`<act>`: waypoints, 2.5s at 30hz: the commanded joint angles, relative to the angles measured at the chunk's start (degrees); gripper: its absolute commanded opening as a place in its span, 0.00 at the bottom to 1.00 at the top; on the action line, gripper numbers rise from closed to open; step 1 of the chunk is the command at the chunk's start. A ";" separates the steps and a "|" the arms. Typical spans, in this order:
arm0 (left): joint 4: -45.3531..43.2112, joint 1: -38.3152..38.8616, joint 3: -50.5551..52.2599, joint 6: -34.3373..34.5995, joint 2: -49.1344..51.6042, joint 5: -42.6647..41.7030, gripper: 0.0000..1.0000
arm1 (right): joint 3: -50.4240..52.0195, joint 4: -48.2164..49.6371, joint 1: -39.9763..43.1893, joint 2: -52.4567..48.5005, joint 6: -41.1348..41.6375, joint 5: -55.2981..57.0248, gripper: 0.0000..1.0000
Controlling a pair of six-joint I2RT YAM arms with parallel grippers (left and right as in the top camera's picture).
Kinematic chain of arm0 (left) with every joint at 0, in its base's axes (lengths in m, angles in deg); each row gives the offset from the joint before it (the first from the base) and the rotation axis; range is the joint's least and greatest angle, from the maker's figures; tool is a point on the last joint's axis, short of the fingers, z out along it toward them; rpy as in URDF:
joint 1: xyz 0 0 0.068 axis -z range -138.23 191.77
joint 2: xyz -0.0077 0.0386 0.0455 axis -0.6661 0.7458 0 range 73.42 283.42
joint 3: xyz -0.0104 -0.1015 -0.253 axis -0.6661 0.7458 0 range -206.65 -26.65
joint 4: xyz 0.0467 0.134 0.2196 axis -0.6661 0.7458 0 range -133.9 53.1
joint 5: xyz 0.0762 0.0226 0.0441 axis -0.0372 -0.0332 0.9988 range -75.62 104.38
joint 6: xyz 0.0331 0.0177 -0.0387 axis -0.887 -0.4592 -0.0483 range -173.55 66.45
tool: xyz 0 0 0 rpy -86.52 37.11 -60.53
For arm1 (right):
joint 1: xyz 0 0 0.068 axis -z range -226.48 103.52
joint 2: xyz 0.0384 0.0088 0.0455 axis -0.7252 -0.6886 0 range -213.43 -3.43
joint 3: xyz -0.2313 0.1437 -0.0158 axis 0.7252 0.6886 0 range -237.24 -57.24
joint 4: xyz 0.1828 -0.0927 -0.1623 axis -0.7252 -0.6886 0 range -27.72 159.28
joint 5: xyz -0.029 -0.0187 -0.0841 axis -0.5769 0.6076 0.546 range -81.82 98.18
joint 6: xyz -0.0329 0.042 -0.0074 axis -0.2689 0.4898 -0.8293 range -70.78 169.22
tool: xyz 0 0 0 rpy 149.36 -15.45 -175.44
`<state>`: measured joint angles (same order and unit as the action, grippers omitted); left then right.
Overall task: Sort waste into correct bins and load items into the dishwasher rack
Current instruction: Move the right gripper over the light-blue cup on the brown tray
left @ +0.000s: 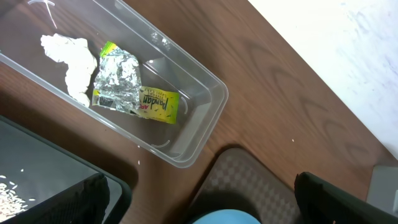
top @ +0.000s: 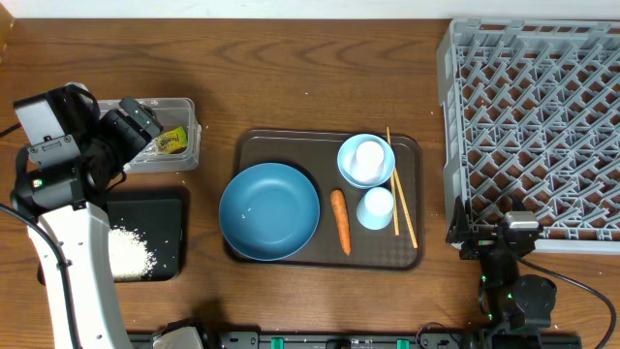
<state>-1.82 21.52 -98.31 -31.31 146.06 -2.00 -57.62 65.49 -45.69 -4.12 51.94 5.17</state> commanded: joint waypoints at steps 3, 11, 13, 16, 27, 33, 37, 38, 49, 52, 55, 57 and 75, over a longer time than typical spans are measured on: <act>0.13 -0.31 0.17 -0.55 0.28 -0.55 0.98 | 0.07 1.14 0.31 0.31 2.67 -2.49 0.99; 0.13 -0.31 0.17 -0.55 0.28 -0.55 0.98 | 0.07 4.92 0.31 0.31 39.60 -23.54 0.99; 0.13 -0.31 0.17 -0.55 0.28 -0.55 0.98 | 0.07 4.57 0.31 0.31 46.49 -23.71 0.99; 0.13 -0.31 0.17 -0.55 0.28 -0.55 0.98 | 0.07 4.96 0.31 0.31 53.59 -23.82 0.99; 0.13 -0.31 0.17 -0.55 0.28 -0.55 0.98 | -0.87 15.93 0.31 0.31 52.61 -25.70 0.99; 0.13 -0.31 0.17 -0.55 0.28 -0.55 0.98 | -6.19 15.47 0.31 -2.45 45.07 -25.53 0.99; 0.13 -0.31 0.17 -0.55 0.28 -0.55 0.98 | -10.97 14.60 0.31 -9.46 40.57 -25.97 0.99; 0.13 -0.31 0.17 -0.55 0.28 -0.55 0.98 | -12.46 14.60 0.26 -11.96 39.54 -26.21 0.99; 0.13 -0.31 0.17 -0.55 0.28 -0.55 0.98 | -36.59 3.63 -6.80 -41.29 19.76 -30.12 0.99; 0.13 -0.31 0.17 -0.55 0.28 -0.55 0.98 | -44.06 -4.66 -11.32 -48.30 14.62 -25.31 0.99; 0.13 -0.31 0.17 -0.55 0.28 -0.55 0.98 | -51.10 -12.57 -16.46 -54.84 10.97 -18.14 0.99; 0.13 -0.31 0.17 -0.55 0.28 -0.55 0.98 | -55.19 -16.83 -20.11 -58.86 9.99 -12.07 0.99; 0.13 -0.31 0.17 -0.55 0.28 -0.55 0.98 | -63.60 -35.12 -32.39 -77.88 22.97 9.46 0.96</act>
<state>-1.73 21.52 -98.31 -31.31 146.08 -2.07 -120.09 32.29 -77.20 -81.63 71.26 12.91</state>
